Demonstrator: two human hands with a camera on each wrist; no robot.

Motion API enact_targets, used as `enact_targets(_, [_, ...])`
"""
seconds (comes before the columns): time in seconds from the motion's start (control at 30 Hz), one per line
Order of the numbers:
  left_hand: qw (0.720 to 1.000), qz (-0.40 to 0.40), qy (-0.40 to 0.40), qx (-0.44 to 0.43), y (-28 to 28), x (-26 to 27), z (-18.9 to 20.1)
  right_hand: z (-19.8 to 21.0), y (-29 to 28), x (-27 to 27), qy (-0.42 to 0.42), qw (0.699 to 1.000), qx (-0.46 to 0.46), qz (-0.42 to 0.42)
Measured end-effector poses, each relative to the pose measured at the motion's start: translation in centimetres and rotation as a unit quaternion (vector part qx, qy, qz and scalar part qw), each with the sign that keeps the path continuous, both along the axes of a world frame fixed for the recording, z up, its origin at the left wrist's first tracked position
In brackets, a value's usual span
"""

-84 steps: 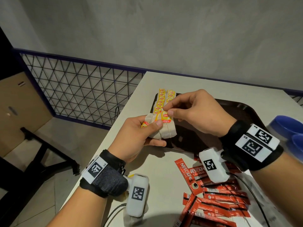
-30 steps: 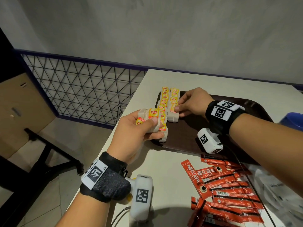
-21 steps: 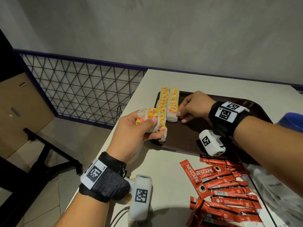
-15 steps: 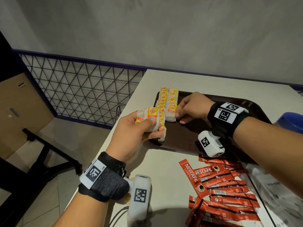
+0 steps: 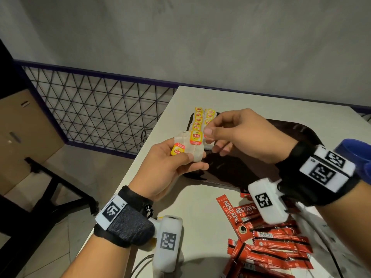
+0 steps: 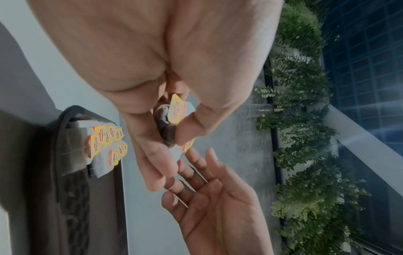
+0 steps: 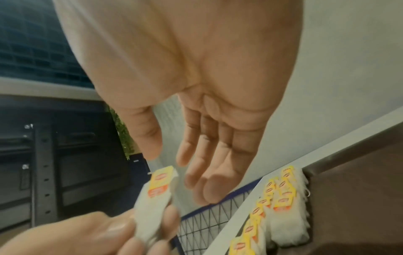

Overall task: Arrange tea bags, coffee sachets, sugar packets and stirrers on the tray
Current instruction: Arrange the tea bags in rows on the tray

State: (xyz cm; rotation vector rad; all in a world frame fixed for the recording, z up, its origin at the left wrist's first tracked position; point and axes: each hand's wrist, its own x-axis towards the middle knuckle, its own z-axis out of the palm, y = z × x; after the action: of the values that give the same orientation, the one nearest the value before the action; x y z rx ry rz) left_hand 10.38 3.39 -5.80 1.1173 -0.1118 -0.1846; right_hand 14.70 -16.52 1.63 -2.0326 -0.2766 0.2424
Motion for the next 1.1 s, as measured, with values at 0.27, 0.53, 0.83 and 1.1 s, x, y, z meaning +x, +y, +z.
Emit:
enact_targets(0.27, [0.997,-0.079,0.006,0.007,-0.3,-0.6,0.2,-1.5,-0.7,-2.6,-0.028,0.995,0.095,-0.022])
enact_targets(0.53, [0.999,-0.047,0.012,0.001,-0.4,-0.4,0.2,-1.4,-1.0,-2.4,-0.047,0.993,0.107,-0.03])
enact_targets(0.83, [0.994,0.095,0.051,-0.004,0.5,0.5,0.3,-0.8,-2.0,2.0,-0.038,0.987,0.113,-0.107])
enact_targets(1.1, [0.993,0.11,0.05,0.0,0.4,0.5,0.3,-3.2,-1.4,5.9,0.037,0.994,-0.057,-0.08])
